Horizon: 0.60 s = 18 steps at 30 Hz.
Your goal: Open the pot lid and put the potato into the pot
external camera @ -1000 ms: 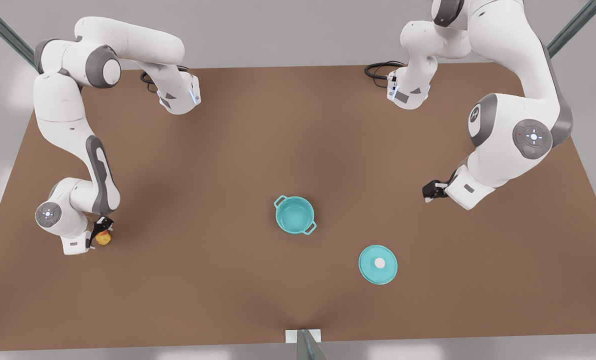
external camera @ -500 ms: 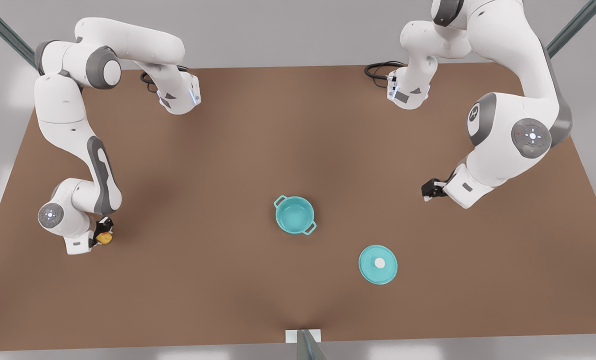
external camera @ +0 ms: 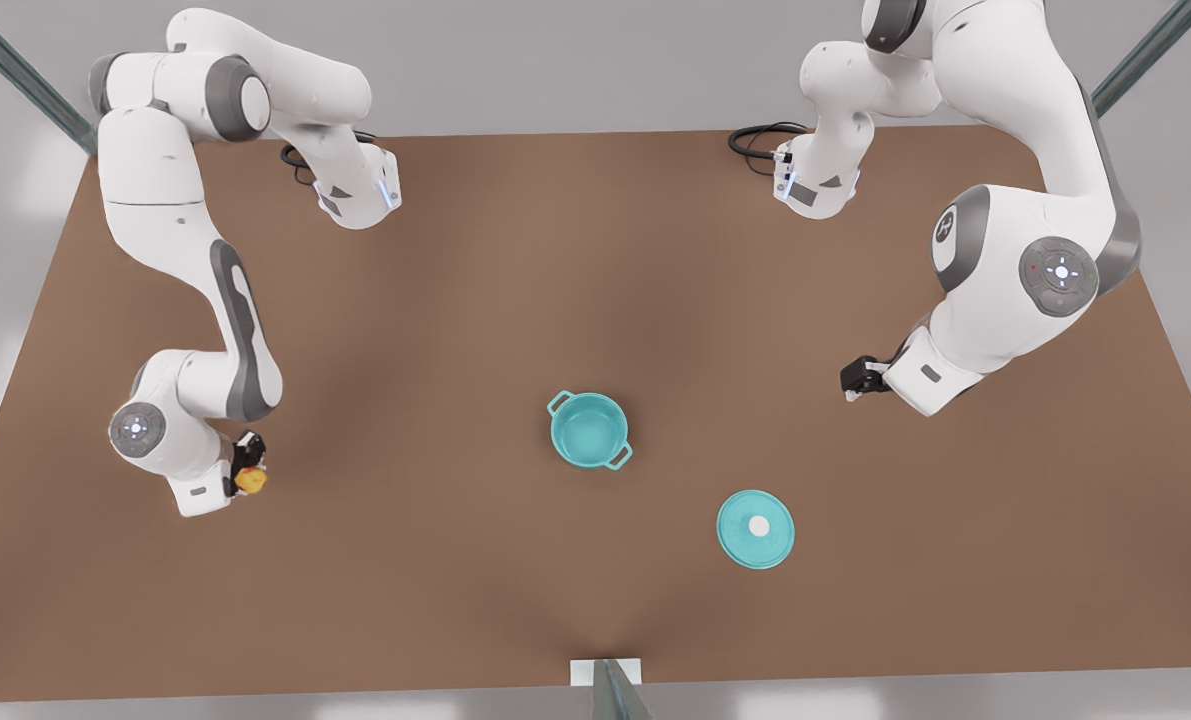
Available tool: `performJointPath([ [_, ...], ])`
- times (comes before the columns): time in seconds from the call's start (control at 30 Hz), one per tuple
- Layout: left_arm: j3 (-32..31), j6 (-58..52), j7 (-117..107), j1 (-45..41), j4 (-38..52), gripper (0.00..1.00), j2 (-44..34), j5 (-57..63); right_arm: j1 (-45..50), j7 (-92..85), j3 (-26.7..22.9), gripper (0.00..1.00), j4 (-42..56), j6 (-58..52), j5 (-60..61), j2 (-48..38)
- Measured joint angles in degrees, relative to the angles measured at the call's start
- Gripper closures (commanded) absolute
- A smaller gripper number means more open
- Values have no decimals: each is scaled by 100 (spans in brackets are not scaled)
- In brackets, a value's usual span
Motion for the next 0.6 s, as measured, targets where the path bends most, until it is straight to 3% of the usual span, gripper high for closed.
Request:
performJointPath([
  [0.37, 0, -3, 19, 0, 0, 0, -2, -2, 2293, 830, 1, 47, 487, -991, 876, -263],
  [0.6, 0, -2, 25, 1, -3, 0, 8, -1, 3397, 1810, 1, 47, 1337, -1201, 1523, 317],
])
